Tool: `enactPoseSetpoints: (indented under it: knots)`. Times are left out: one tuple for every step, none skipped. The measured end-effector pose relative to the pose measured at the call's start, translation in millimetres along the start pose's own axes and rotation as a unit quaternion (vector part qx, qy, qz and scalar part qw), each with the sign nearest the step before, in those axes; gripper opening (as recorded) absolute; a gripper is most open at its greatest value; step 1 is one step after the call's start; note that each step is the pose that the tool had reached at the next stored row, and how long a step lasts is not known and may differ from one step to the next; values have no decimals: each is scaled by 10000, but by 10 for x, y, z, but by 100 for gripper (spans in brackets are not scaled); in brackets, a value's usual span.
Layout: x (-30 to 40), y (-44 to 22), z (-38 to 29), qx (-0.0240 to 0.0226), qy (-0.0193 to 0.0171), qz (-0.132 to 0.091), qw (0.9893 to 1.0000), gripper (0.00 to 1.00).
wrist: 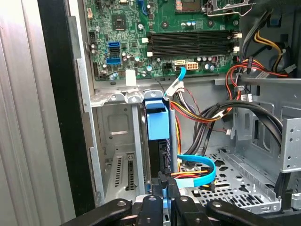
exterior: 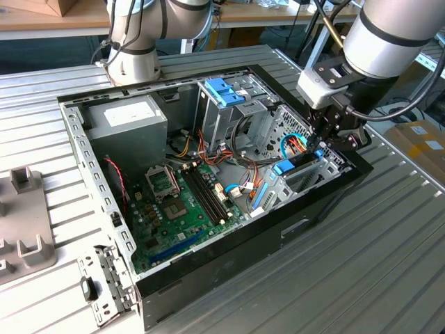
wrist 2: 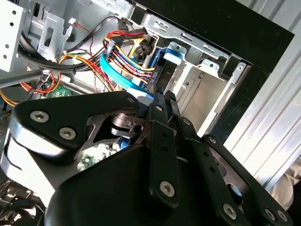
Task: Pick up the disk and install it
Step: 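Insert the second disk wire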
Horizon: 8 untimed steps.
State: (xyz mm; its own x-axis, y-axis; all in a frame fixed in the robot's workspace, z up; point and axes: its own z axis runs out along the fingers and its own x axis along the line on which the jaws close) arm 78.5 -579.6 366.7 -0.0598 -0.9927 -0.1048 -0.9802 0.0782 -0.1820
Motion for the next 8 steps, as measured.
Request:
enactPoseSetpoints:
  knots:
    - [0, 0, 0, 0, 0, 0, 10000, 16]
    - [0, 1, 0, 0, 0, 0, 10000, 16]
    - [0, 1, 0, 0, 0, 1, 10000, 16]
    - [0, 0, 0, 0, 0, 0, 10000, 16]
    - [0, 0, 0, 0, 0, 0, 10000, 16]
    - [0, 1, 0, 1, 0, 0, 10000, 16]
    - [0, 2, 0, 0, 0, 0, 10000, 16]
    - [0, 4, -1, 1, -3, 1, 10000, 16]
